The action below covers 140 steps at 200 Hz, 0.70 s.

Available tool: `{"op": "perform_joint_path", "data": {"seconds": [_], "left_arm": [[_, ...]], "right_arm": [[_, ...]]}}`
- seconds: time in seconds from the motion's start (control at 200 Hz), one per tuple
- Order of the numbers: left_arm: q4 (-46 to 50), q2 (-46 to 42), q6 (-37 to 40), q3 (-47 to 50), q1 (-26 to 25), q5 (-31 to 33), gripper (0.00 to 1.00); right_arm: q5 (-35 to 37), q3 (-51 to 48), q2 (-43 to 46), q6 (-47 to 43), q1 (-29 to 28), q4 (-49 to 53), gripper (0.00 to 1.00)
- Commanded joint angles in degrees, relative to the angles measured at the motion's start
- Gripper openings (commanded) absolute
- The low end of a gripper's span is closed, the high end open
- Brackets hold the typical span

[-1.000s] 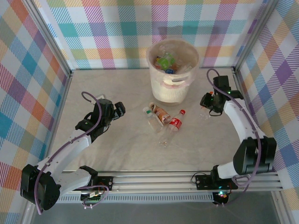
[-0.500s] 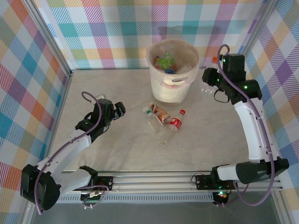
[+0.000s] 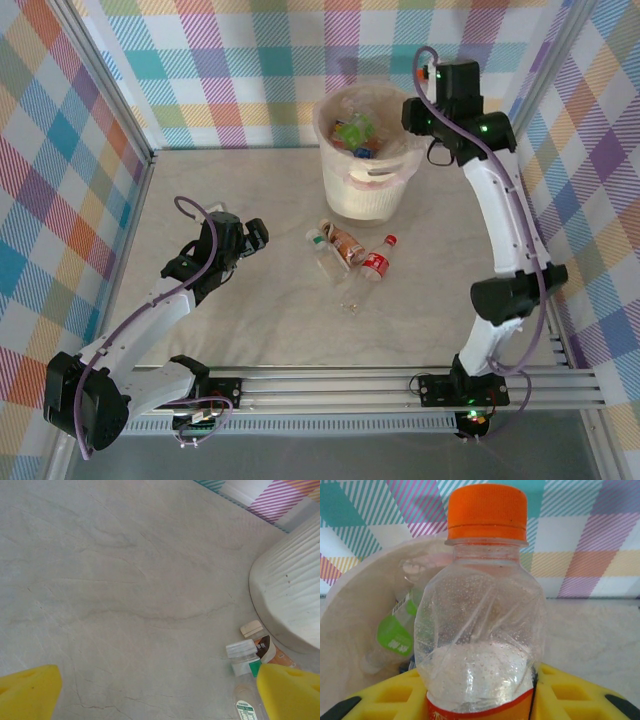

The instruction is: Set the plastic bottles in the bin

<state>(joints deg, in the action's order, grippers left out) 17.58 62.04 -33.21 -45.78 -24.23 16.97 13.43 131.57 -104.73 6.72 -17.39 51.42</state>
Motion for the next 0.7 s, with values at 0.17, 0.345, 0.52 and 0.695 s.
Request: {"op": "perform_joint_path", "data": {"seconds": [0.17, 0.345, 0.52, 0.695], "left_arm": [[-1.15, -0.63, 0.03, -0.24, 1.03, 0.29, 1.0], [-0.89, -0.56, 0.05, -0.39, 1.03, 0.29, 1.0], [-0.8, -0.7, 0.03, -0.27, 1.03, 0.31, 1.0], [-0.84, -0.35, 0.03, -0.27, 1.03, 0.26, 1.0]], "right_arm": [[0.98, 17.39, -12.48, -2.28, -0.62, 2.63, 0.4], [-1.3, 18.42, -15.8, -0.1, -0.63, -0.14, 0.42], [-1.34, 18.5, -18.6, -2.45, -0.63, -2.57, 0.43], [0.67, 20.02, -21.04, -7.29, -0.63, -4.06, 0.45]]}}
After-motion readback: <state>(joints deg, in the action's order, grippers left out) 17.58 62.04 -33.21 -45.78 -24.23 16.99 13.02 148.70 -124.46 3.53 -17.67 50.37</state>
